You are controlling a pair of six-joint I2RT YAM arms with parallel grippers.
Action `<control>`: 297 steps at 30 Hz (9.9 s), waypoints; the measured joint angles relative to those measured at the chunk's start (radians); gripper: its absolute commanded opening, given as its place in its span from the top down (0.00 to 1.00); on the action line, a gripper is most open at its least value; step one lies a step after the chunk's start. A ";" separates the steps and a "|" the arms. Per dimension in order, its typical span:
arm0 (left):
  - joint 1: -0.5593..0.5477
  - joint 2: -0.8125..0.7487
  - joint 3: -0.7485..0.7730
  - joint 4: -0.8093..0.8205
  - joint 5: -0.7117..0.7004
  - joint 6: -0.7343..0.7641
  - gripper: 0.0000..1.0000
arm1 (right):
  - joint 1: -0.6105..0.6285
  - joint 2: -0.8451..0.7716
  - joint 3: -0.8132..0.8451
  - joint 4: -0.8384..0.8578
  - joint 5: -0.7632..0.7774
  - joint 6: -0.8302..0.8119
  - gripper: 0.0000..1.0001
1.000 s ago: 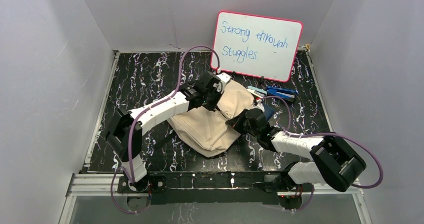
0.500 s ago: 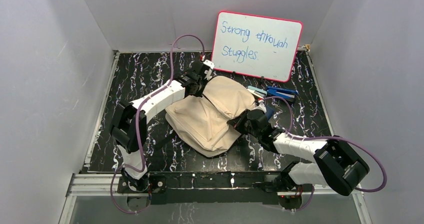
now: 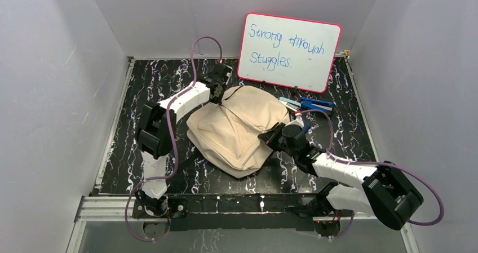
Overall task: Pack the student bag
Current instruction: Zip the student bag at the center of the board, then adjust the student bag at the center of the board.
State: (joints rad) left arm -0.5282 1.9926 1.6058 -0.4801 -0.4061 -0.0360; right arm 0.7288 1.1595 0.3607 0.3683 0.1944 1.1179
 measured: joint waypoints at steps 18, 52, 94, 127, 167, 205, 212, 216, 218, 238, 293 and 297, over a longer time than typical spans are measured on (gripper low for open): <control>0.108 -0.230 -0.097 -0.012 0.103 -0.153 0.51 | -0.003 -0.027 -0.015 -0.022 -0.041 -0.112 0.96; 0.095 -0.783 -0.882 0.134 0.286 -0.893 1.00 | 0.103 -0.279 0.198 -0.502 0.226 -0.334 0.41; 0.511 -0.720 -0.784 0.051 0.459 -0.572 0.51 | -0.296 0.607 0.719 -0.360 -0.537 -0.644 0.35; 0.507 -0.143 -0.232 0.084 0.506 -0.454 0.62 | 0.089 0.081 0.243 -0.330 -0.359 -0.489 0.38; -0.582 -0.309 -0.530 0.241 -0.061 -0.193 0.47 | -0.265 -0.340 0.361 -0.813 0.060 -0.414 0.23; -0.584 -0.393 0.234 -0.253 -0.096 0.043 1.00 | -0.269 -0.475 0.273 -0.834 0.087 -0.358 0.23; -0.595 -0.408 0.405 -0.306 -0.005 0.045 1.00 | -0.270 -0.479 0.263 -0.834 0.087 -0.350 0.23; -0.572 -0.466 0.327 -0.277 -0.056 0.071 1.00 | -0.270 -0.479 0.260 -0.832 0.083 -0.343 0.23; -0.505 -0.505 0.259 -0.261 -0.065 0.075 1.00 | -0.270 -0.479 0.249 -0.821 0.077 -0.336 0.23; 0.010 -0.365 -0.081 -0.087 -0.351 0.122 1.00 | -0.270 -0.458 0.230 -0.803 0.034 -0.332 0.23; 0.197 -0.585 -0.696 0.035 0.196 -0.287 0.38 | -0.040 0.173 0.235 -0.201 -0.290 -0.230 0.98; 0.198 -0.620 -0.753 0.055 0.258 -0.329 0.39 | -0.109 0.230 0.290 -0.224 -0.345 -0.317 0.98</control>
State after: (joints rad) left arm -0.3302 1.3724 0.8524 -0.4255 -0.1478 -0.3653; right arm 0.6193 1.3895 0.6510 0.1440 -0.1505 0.8005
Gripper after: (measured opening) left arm 0.620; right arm 0.096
